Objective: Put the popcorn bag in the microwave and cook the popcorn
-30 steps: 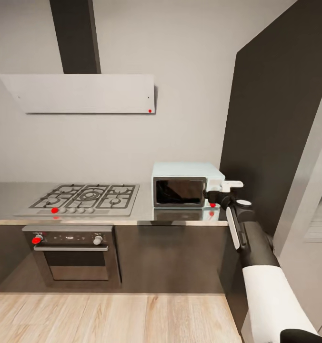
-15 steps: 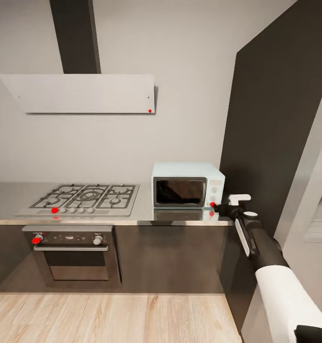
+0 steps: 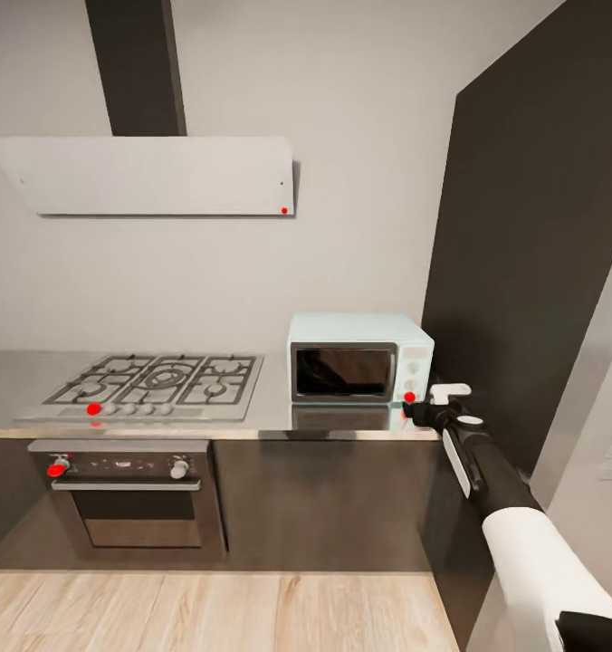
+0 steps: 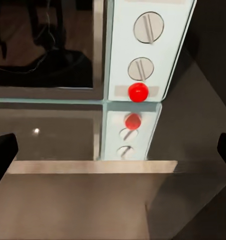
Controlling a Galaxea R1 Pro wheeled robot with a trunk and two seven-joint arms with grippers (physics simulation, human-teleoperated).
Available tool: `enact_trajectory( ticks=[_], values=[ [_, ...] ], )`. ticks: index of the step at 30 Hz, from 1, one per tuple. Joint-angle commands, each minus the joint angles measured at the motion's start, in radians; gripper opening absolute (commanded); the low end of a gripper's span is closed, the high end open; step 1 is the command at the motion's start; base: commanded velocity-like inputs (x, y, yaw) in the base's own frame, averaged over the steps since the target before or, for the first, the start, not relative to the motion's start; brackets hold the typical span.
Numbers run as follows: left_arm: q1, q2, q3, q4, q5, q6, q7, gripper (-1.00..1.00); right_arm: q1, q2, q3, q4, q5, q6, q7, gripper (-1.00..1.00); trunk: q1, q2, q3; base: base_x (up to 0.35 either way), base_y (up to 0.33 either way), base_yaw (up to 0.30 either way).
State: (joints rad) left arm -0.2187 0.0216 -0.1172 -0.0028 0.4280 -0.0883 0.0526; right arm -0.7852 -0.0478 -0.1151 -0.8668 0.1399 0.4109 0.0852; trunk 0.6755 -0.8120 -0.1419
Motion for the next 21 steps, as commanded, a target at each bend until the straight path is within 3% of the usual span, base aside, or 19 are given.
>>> enact_trajectory(
  ticks=[1,8,11,21],
  values=[
    [-0.001,0.000,-0.009,0.000,0.007,-0.002,0.003,1.00,-0.001,0.000,-0.003,0.000,0.010,0.004,0.009,1.00,0.001,-0.001,-0.002,0.319,0.000,0.000],
    [-0.001,0.001,-0.009,0.000,0.009,-0.004,0.003,1.00,-0.001,-0.001,-0.019,0.027,0.010,-0.002,0.008,1.00,0.001,-0.001,-0.002,0.321,0.000,0.000],
    [-0.001,0.001,-0.009,0.000,0.009,-0.004,0.003,1.00,-0.001,-0.001,-0.064,0.059,0.011,-0.048,0.013,1.00,0.001,-0.001,-0.002,0.321,0.000,0.000],
    [-0.001,0.000,-0.009,0.000,0.008,-0.004,0.003,1.00,-0.001,-0.003,-0.072,0.136,0.016,-0.060,0.011,1.00,0.001,-0.001,-0.002,0.157,0.000,0.000]
  ],
)
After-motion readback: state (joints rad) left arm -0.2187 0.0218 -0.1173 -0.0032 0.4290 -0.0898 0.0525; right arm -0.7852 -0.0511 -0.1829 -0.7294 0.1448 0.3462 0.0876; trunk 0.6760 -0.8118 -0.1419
